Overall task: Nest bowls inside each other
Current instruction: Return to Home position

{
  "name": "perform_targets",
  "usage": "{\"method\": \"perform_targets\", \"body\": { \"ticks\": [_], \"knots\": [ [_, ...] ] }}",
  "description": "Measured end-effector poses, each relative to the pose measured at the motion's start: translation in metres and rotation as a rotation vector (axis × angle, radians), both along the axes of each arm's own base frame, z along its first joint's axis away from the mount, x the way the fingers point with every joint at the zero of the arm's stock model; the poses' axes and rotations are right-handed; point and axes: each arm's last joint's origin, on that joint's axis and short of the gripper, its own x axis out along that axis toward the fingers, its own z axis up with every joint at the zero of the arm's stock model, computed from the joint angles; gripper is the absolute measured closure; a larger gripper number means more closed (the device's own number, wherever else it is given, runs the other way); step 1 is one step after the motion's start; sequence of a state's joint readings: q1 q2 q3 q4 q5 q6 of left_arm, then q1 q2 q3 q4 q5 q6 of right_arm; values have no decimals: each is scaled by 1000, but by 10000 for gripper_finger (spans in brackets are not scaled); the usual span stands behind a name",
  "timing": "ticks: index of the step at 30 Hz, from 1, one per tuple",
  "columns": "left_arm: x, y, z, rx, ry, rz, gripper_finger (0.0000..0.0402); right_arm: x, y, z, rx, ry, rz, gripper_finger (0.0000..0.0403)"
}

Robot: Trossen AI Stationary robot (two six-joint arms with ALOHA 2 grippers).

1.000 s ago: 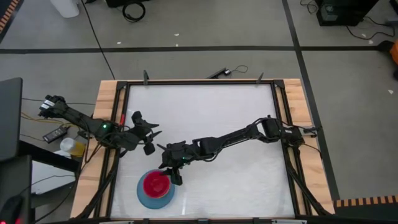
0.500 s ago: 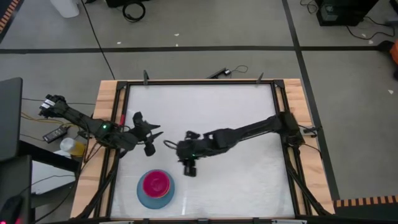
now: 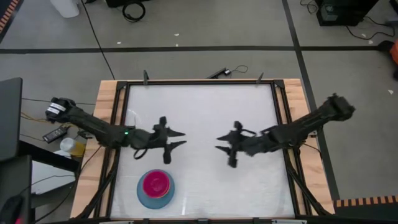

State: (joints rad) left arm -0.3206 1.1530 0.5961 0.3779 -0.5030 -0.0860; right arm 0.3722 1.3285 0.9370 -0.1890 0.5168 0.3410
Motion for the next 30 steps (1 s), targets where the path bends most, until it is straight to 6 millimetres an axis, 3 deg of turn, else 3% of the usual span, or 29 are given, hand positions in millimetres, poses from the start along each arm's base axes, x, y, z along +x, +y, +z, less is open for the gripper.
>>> {"method": "perform_targets", "body": {
  "ticks": [4,9,13,20,25,30],
  "knots": [
    [9,16,-2,18,-15,-32,260,-45,-16,-3,27,-166,8,238],
    [-18,44,34,56,-125,59,260,-96,-37,-1,17,-296,-1,238],
    [-39,52,44,97,-111,79,260,-124,-49,-14,-10,-399,4,238],
    [-47,53,28,107,-38,83,260,-141,-59,-57,-28,-611,106,239],
    [-53,64,-9,104,-139,145,260,-143,-69,-59,-72,-638,64,239],
    [-72,76,-37,17,-163,217,260,-141,-77,-60,-77,-630,74,245]
  ]
}}
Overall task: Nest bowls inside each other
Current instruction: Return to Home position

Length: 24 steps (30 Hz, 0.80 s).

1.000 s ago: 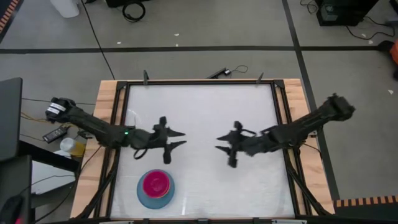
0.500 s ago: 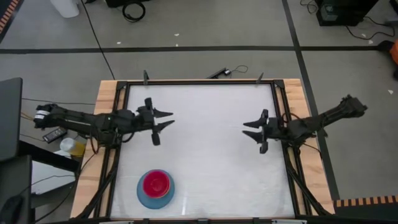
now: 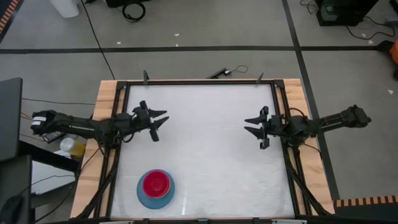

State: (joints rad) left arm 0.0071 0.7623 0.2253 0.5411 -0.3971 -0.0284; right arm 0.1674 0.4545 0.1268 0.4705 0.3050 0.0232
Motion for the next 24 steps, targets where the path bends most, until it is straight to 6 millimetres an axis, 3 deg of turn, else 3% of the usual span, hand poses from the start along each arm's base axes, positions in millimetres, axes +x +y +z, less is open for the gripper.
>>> {"method": "perform_targets", "body": {
  "ticks": [3,10,13,19,24],
  "knots": [
    [-14,-1,-7,-49,8,-6,260,1,-4,-4,13,36,-15,250],
    [-53,-2,5,-36,-47,-9,260,-2,-8,-3,13,33,-8,259],
    [-64,-3,-6,-30,-64,-20,260,-5,-8,-2,41,23,-2,259],
    [-70,-6,-35,-6,-116,-75,260,-9,-6,-15,100,5,27,259],
    [-68,-8,-38,-4,-86,-112,260,-12,-6,-31,121,6,29,259]
  ]
}}
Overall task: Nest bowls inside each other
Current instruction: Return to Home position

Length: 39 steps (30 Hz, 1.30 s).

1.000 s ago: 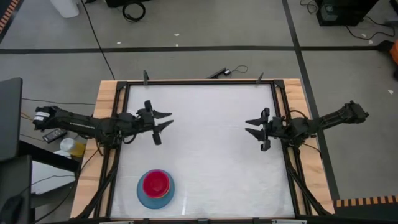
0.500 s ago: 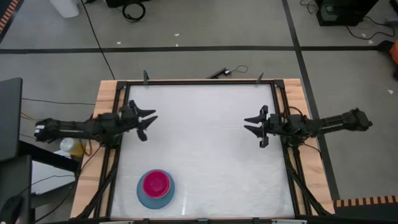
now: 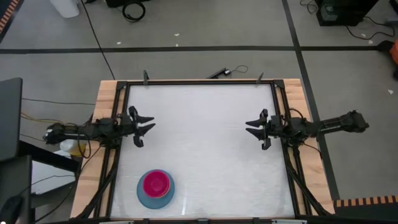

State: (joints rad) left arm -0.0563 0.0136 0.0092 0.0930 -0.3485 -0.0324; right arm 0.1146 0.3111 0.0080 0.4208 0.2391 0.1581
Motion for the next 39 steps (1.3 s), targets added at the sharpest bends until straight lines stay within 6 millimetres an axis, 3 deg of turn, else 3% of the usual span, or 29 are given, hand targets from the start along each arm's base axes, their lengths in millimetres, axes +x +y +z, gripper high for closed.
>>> {"method": "perform_targets", "body": {
  "ticks": [16,23,29,34,39],
  "knots": [
    [-2,0,3,85,45,15,260,-13,-2,13,-51,-73,-12,261],
    [-3,0,7,70,32,-1,260,-21,-3,4,-48,-70,-39,262],
    [0,0,-3,32,36,-13,260,-20,-6,1,27,-44,-105,262],
    [1,-3,-5,39,56,-110,260,-20,-3,2,153,-68,20,262],
    [1,-1,-4,89,69,-44,260,-20,-1,2,150,-67,80,262]
  ]
}}
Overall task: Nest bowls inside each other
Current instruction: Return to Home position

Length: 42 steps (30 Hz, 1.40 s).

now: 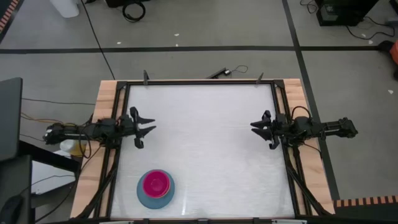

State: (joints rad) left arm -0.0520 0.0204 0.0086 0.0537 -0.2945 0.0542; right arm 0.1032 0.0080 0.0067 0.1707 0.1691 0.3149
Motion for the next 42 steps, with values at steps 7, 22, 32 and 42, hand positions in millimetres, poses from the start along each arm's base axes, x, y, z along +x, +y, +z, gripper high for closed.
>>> {"method": "perform_targets", "body": {
  "ticks": [7,22,32,42],
  "knots": [
    [0,1,0,8,0,20,260,0,0,0,-1,1,3,262],
    [0,1,0,8,0,20,260,0,0,0,-3,1,4,262],
    [0,1,0,8,1,20,260,0,0,0,-3,1,4,262],
    [0,1,0,8,1,20,260,0,0,0,-3,1,4,262]
  ]
}}
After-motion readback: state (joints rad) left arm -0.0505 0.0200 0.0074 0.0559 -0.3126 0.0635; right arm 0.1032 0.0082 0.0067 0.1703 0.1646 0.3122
